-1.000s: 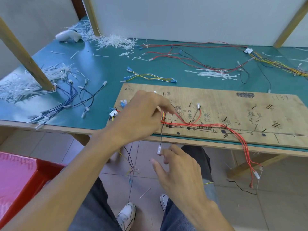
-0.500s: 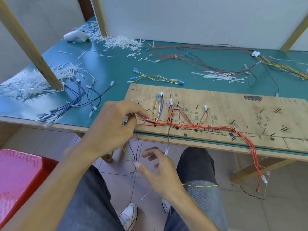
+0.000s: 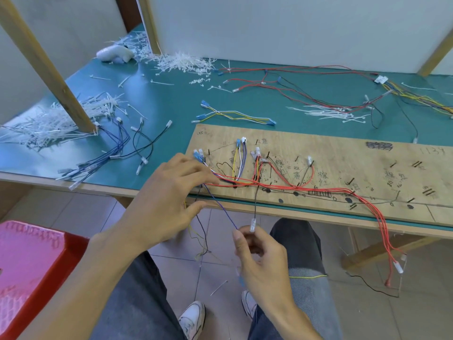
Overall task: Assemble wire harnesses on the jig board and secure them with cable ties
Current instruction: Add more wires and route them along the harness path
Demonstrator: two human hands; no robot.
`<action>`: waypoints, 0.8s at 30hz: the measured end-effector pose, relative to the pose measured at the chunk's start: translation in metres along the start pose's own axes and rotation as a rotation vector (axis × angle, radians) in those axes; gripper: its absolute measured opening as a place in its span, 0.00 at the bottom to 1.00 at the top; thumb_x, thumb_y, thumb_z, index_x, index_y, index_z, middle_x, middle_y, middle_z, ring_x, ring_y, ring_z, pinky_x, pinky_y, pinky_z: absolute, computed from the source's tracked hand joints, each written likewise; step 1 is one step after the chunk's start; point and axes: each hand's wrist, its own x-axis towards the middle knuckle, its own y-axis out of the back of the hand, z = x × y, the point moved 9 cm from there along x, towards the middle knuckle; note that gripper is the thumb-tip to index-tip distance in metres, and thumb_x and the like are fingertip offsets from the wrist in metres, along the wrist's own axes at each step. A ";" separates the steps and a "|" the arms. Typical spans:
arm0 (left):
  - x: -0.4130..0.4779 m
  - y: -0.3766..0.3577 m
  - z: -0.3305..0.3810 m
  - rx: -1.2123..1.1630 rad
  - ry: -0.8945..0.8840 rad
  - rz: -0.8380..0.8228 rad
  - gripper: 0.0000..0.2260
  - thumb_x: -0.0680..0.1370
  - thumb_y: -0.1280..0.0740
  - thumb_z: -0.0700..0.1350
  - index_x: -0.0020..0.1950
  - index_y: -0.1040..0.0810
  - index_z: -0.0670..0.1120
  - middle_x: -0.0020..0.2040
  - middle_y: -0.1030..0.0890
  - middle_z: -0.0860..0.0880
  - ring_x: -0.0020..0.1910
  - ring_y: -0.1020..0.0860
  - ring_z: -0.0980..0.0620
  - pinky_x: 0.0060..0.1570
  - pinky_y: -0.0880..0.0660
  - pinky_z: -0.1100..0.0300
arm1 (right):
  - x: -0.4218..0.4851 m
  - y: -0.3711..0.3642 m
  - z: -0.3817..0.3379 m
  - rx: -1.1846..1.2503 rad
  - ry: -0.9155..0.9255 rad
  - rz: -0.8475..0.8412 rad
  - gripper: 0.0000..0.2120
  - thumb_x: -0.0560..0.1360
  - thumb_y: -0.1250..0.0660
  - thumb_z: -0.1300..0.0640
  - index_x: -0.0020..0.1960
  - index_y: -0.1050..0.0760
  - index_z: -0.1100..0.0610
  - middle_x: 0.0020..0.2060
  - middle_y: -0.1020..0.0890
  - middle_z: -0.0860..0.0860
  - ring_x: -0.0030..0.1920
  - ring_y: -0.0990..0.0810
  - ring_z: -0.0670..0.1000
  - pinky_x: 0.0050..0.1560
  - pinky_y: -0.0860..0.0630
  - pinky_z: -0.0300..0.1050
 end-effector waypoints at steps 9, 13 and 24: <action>-0.008 -0.018 0.020 0.275 -0.101 -0.058 0.30 0.72 0.32 0.44 0.75 0.28 0.52 0.74 0.28 0.55 0.73 0.30 0.50 0.69 0.31 0.51 | -0.032 0.033 -0.008 0.376 -0.164 -0.247 0.03 0.76 0.28 0.63 0.49 0.16 0.57 0.42 0.15 0.64 0.37 0.16 0.61 0.40 0.19 0.49; -0.007 -0.034 0.029 0.299 -0.082 -0.142 0.34 0.72 0.35 0.45 0.80 0.32 0.49 0.78 0.31 0.53 0.77 0.34 0.51 0.75 0.35 0.50 | -0.036 0.037 -0.032 0.427 -0.135 -0.458 0.10 0.81 0.33 0.64 0.59 0.16 0.63 0.53 0.14 0.66 0.51 0.13 0.67 0.52 0.16 0.60; -0.006 -0.035 0.035 0.313 -0.046 -0.171 0.35 0.70 0.38 0.45 0.79 0.30 0.48 0.76 0.27 0.54 0.75 0.30 0.52 0.75 0.33 0.53 | 0.022 0.071 -0.101 0.317 0.133 -0.336 0.07 0.76 0.24 0.59 0.54 0.13 0.59 0.49 0.11 0.61 0.50 0.11 0.62 0.51 0.15 0.47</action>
